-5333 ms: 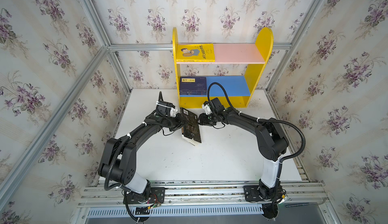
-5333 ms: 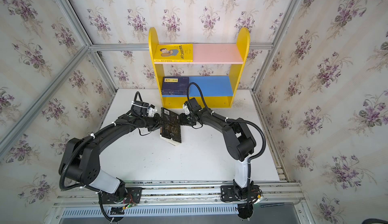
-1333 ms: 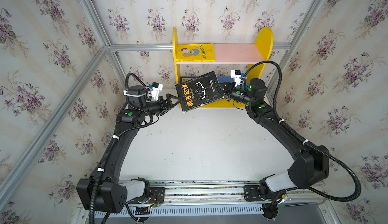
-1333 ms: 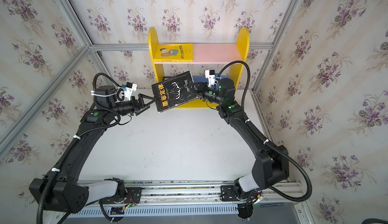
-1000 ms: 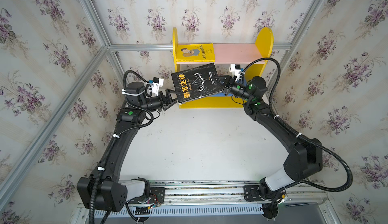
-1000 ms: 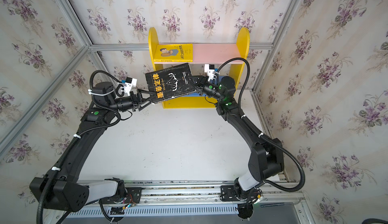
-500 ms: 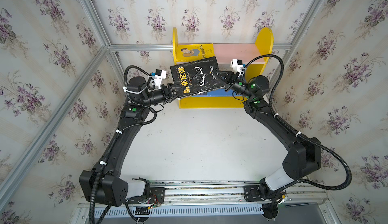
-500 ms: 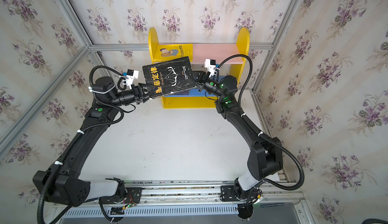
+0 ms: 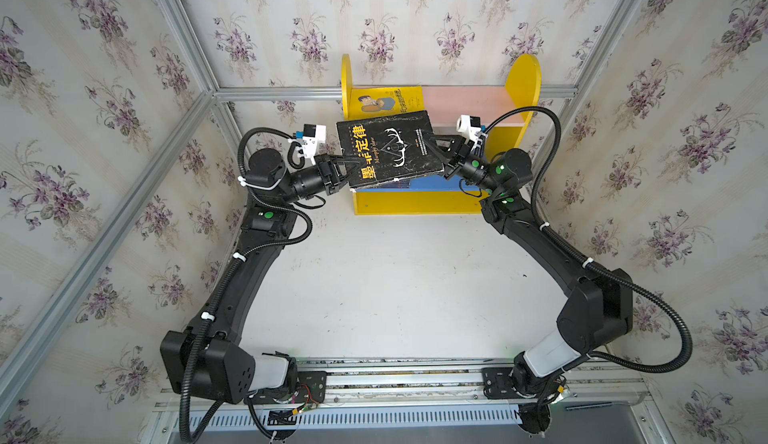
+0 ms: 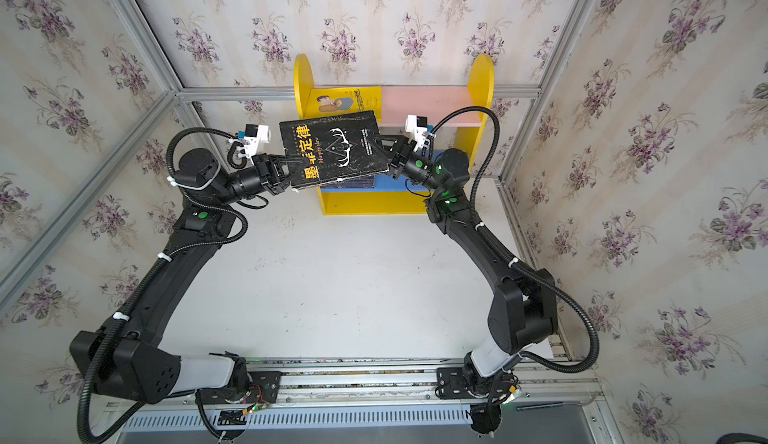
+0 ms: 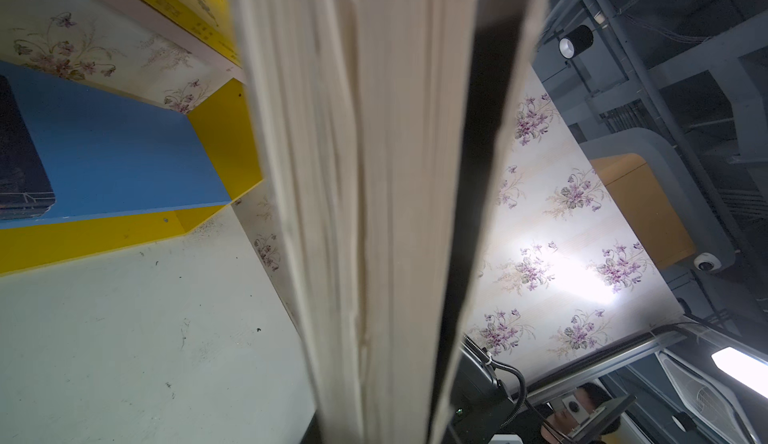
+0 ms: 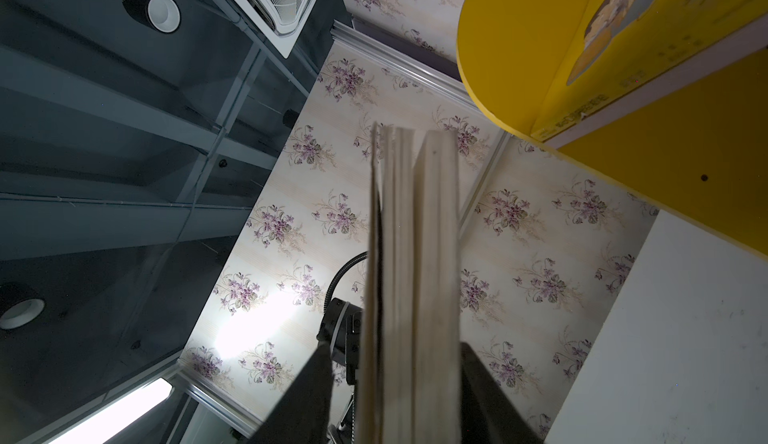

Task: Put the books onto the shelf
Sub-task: 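Raise the black paperback with both grippers above the pink upper shelf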

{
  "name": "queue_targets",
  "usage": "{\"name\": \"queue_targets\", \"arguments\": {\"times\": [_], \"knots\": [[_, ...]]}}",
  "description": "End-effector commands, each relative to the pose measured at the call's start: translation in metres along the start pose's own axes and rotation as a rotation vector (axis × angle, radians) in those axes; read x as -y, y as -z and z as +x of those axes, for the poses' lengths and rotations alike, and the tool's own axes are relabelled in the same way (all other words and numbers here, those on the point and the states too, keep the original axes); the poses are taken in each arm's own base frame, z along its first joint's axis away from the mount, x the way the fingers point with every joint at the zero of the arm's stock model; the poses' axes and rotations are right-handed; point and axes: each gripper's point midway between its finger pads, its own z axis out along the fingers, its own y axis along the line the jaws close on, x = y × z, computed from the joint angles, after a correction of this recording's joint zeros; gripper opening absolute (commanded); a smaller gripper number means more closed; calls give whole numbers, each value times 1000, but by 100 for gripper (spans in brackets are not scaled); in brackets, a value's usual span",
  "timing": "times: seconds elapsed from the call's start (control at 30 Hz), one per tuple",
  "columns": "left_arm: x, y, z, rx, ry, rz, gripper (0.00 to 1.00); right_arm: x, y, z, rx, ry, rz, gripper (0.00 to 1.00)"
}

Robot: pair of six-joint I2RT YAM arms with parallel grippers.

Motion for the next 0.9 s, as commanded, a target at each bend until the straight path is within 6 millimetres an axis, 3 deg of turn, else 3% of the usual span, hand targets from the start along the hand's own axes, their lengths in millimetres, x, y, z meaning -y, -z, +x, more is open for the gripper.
{"name": "queue_targets", "arguments": {"times": [0.0,0.2,0.37,0.5,0.77,0.87], "knots": [[23,0,-7,6,-76,56,11,7,10,-8,37,34,76,68],[25,-5,-12,-12,-81,57,10,16,32,-8,25,49,176,74],[21,-12,-20,-31,-86,40,10,5,35,1,-68,57,167,74],[22,-16,-25,-44,-97,48,10,-5,34,3,-111,80,158,65],[19,-24,-31,-68,-78,58,10,-6,33,-1,-127,101,188,43],[18,-26,-34,-69,-75,59,10,-8,29,-2,-138,94,159,41]]}}
